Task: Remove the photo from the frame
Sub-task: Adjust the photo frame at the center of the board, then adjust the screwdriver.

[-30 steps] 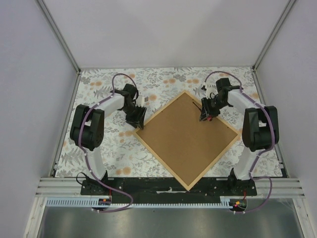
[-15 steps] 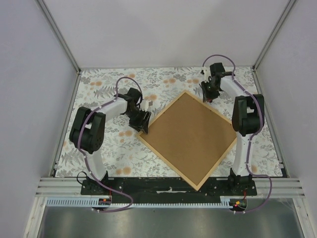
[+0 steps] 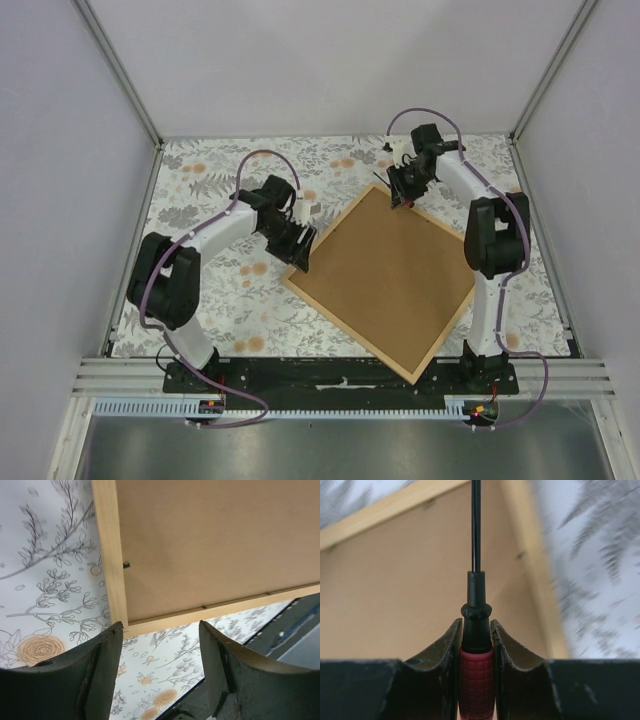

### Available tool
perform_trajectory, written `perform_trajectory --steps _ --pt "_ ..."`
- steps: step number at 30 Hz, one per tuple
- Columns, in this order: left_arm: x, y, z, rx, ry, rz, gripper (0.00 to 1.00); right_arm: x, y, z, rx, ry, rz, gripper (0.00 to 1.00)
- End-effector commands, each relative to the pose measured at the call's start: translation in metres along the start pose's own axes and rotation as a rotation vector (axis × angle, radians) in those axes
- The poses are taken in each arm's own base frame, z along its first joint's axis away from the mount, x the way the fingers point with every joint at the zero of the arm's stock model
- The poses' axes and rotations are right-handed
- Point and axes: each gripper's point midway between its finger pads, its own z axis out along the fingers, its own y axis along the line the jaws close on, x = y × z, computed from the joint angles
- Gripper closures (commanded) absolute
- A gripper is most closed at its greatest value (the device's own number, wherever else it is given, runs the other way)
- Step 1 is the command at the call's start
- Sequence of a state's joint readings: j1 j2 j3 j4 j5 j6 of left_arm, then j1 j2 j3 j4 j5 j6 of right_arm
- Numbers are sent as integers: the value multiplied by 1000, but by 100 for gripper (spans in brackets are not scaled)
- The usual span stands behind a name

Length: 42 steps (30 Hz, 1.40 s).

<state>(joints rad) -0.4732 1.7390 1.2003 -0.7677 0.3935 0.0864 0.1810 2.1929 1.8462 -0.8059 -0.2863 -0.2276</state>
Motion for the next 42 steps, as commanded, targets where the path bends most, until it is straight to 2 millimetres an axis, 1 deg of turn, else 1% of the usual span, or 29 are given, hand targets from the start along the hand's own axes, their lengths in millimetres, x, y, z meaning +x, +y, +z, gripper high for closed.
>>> perform_trajectory --steps 1,2,3,4,6,8,10,11,13,14,17,19,23,26,28,31,33,35,36,37,38,39,40,42 --pt "-70 -22 -76 83 -278 83 30 13 85 -93 -316 -111 -168 100" --pt "-84 -24 -93 94 -336 119 29 23 101 -107 -364 -120 -203 100" --pt "-99 -33 -112 123 -399 179 28 32 118 -120 -419 -128 -243 100" --pt "-110 -42 -126 147 -440 246 26 44 134 -130 -476 -116 -284 100" --pt "-129 -67 -154 226 -517 371 23 62 165 -146 -562 -101 -356 100" --pt "-140 -91 -171 306 -549 467 12 80 194 -157 -643 -89 -434 100" --pt "-145 -110 -177 364 -549 538 11 95 219 -163 -697 -81 -498 100" --pt "-147 -116 -176 386 -538 565 11 98 227 -166 -721 -82 -516 100" --pt "-138 -131 -173 478 -495 604 10 104 241 -173 -780 -79 -535 100" --pt "-132 -137 -169 506 -475 631 10 106 244 -176 -805 -79 -537 100" --pt "-110 -153 -157 598 -402 664 10 109 247 -177 -836 -79 -547 100" --pt "-90 -162 -148 644 -339 680 10 112 248 -174 -850 -66 -546 100" --pt "-71 -161 -130 667 -273 677 10 114 247 -170 -867 -58 -550 100" --pt "-64 -159 -118 666 -237 668 13 114 248 -170 -875 -57 -552 100" --pt "-64 -160 -113 668 -227 661 18 113 248 -170 -873 -59 -554 100" --pt "-66 -163 -107 658 -216 660 30 111 245 -165 -860 -43 -536 100" --pt "-68 -164 -101 642 -207 654 43 110 244 -162 -853 -40 -528 100" --pt "-70 -165 -97 632 -202 653 53 109 243 -160 -841 -35 -520 100" --pt "-71 -165 -95 627 -197 646 63 107 242 -159 -830 -41 -520 100" --pt "-73 -165 -92 618 -197 642 75 106 241 -157 -819 -39 -515 100" --pt "-73 -163 -89 610 -187 629 91 104 240 -157 -807 -49 -517 100" --pt "-75 -163 -87 602 -187 627 98 102 240 -157 -799 -57 -513 96" --pt "-76 -162 -84 599 -188 615 98 100 240 -157 -792 -70 -509 88" --pt "-79 -160 -82 595 -204 589 98 93 241 -165 -787 -115 -500 68"
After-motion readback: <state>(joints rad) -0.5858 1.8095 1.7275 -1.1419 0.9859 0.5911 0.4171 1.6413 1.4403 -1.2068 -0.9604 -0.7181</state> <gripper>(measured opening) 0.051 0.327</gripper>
